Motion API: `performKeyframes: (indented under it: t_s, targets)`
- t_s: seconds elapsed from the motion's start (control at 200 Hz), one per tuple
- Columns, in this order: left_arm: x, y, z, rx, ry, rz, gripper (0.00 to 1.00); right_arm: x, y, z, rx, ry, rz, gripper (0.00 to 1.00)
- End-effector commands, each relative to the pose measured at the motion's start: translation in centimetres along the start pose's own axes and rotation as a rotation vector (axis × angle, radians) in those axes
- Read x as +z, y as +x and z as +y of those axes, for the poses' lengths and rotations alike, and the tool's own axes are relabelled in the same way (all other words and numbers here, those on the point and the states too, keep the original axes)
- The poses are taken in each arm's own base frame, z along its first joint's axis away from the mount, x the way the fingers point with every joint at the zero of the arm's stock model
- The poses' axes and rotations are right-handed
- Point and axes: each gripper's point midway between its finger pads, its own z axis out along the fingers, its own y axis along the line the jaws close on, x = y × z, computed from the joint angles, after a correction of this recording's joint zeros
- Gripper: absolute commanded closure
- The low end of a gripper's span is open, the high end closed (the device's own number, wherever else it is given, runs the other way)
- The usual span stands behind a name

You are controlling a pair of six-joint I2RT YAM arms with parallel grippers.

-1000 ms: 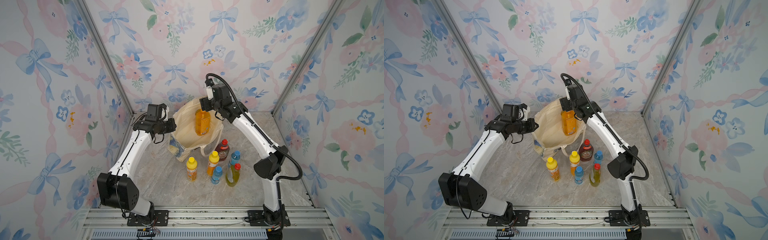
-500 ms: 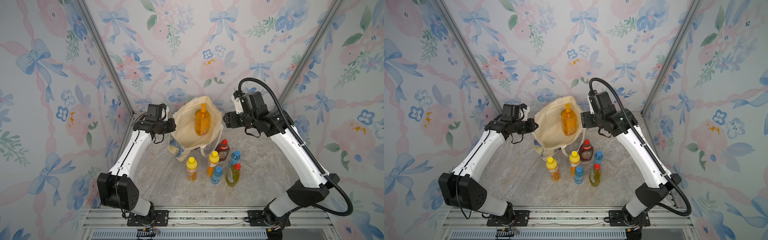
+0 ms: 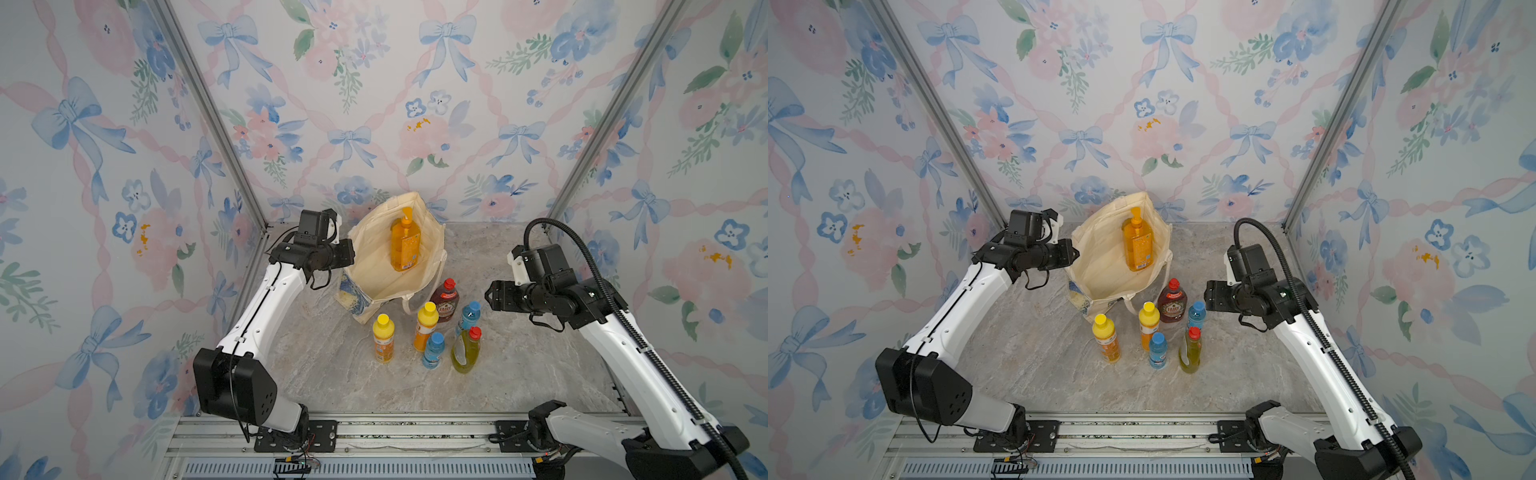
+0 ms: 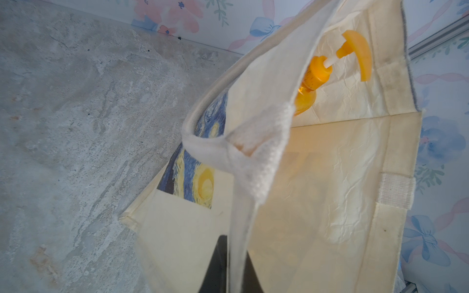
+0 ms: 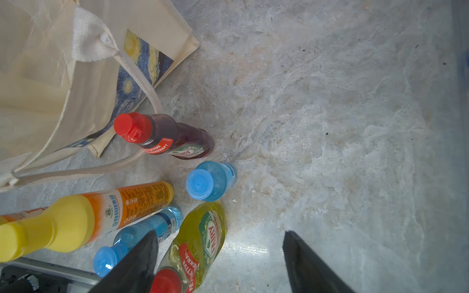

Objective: Pack dish soap into the shopping bag
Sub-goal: Pick up the bottle of dish soap at the center of the board.

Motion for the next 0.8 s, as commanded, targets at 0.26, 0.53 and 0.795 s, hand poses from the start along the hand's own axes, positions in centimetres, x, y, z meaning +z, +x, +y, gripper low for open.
performKeyframes:
  t_s: [0.26,0.53,0.795]
  targets:
    - [-0.9,-0.1,-0.3,0.024,-0.015,-0.030,1.00,4.9,0.3,1.6,0.065,-0.012,0.158,0.22]
    - [-0.4,-0.3,-0.5,0.024,-0.006,-0.021,1.00,7.6,1.0,2.3,0.028,0.029,0.249,0.21]
    - [-0.1,-0.4,-0.6,0.027,-0.001,-0.014,1.00,10.1,3.6,2.2,-0.007,0.080,0.375,0.22]
